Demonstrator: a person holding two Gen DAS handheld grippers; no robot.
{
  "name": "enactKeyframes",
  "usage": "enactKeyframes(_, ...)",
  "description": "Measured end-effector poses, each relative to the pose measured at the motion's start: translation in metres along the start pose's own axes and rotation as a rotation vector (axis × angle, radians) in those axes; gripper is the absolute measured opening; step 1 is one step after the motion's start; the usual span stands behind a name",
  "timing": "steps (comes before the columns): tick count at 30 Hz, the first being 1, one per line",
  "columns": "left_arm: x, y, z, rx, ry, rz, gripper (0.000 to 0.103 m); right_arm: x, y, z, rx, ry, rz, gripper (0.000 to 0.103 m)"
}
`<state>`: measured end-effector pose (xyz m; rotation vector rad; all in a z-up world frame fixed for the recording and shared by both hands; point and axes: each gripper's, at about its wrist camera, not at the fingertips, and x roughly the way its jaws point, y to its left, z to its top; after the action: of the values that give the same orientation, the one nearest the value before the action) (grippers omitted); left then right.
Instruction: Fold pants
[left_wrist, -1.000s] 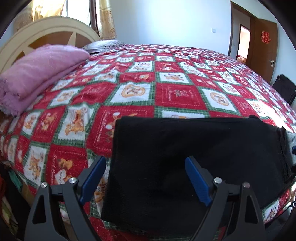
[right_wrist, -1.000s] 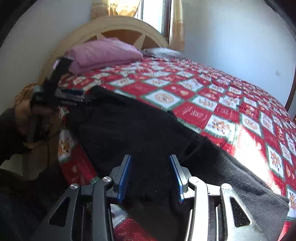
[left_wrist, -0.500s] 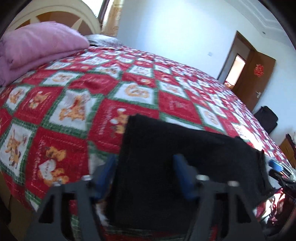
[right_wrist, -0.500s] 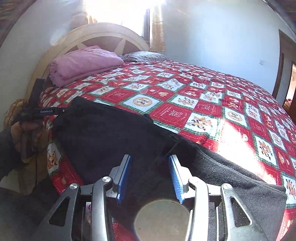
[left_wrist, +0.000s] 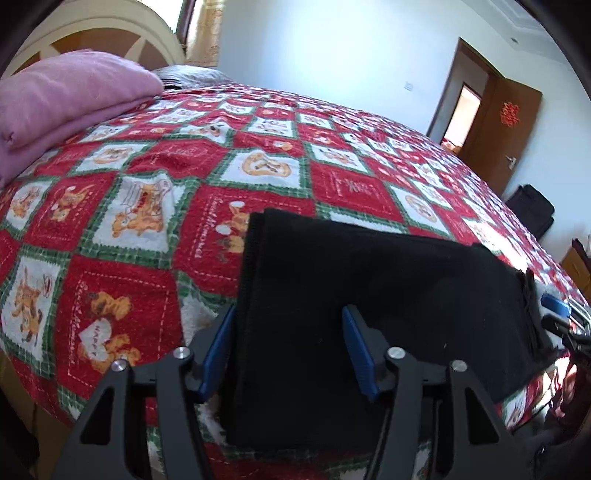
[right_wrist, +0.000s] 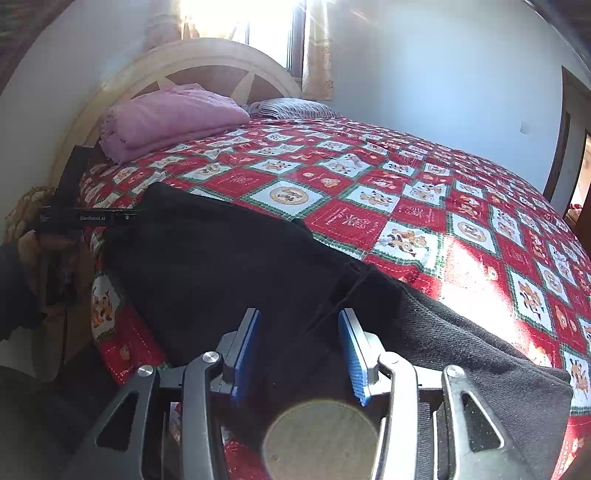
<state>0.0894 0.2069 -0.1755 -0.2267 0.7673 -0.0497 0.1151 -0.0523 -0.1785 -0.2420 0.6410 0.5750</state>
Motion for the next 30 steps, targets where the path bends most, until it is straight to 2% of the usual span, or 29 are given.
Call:
enactKeyframes(2,-0.005,0.002,0.002,-0.023,-0.004,-0.021,0.039,0.0,0.001,-0.001,-0.003,0.003,-0.006,0.046)
enactKeyframes(4,-0.009,-0.004,0.003,0.001,-0.006,-0.012,0.031,0.0,0.002,-0.001,-0.006,0.001,-0.011,0.046)
enactKeyframes(7,-0.015,-0.015,0.001,0.051,-0.016,0.01,0.03,0.0,0.003,-0.002,-0.01,0.002,-0.013,0.046)
enactKeyframes(8,-0.013,-0.014,0.0,0.056,-0.01,0.015,0.034,0.001,0.003,-0.002,-0.01,0.003,-0.013,0.046)
enactKeyframes(10,-0.006,-0.004,-0.003,0.006,-0.002,0.03,0.053,0.002,0.004,-0.002,-0.007,0.009,-0.011,0.046)
enactKeyframes(11,-0.003,0.006,-0.005,-0.05,-0.009,-0.013,0.053,0.002,0.004,-0.002,-0.009,0.01,-0.012,0.047)
enactKeyframes(13,-0.003,0.01,-0.006,-0.064,-0.013,-0.048,0.047,-0.001,0.004,-0.001,-0.013,0.001,-0.02,0.047)
enactKeyframes(14,-0.005,0.01,-0.005,-0.063,-0.006,-0.077,0.03,-0.002,0.004,0.0,-0.011,-0.004,-0.02,0.047)
enactKeyframes(15,-0.006,0.011,-0.004,-0.081,0.001,-0.132,0.02,-0.004,0.002,0.002,-0.004,-0.011,-0.019,0.047)
enactKeyframes(16,-0.008,0.013,-0.003,-0.102,0.002,-0.166,0.02,-0.006,0.0,0.003,0.003,-0.015,-0.019,0.047)
enactKeyframes(24,-0.049,-0.011,0.02,-0.104,-0.097,-0.268,0.019,-0.038,-0.023,0.013,0.063,-0.06,-0.056,0.047)
enactKeyframes(30,-0.084,-0.054,0.044,-0.115,-0.152,-0.447,0.019,-0.065,-0.052,0.011,0.139,-0.063,-0.11,0.052)
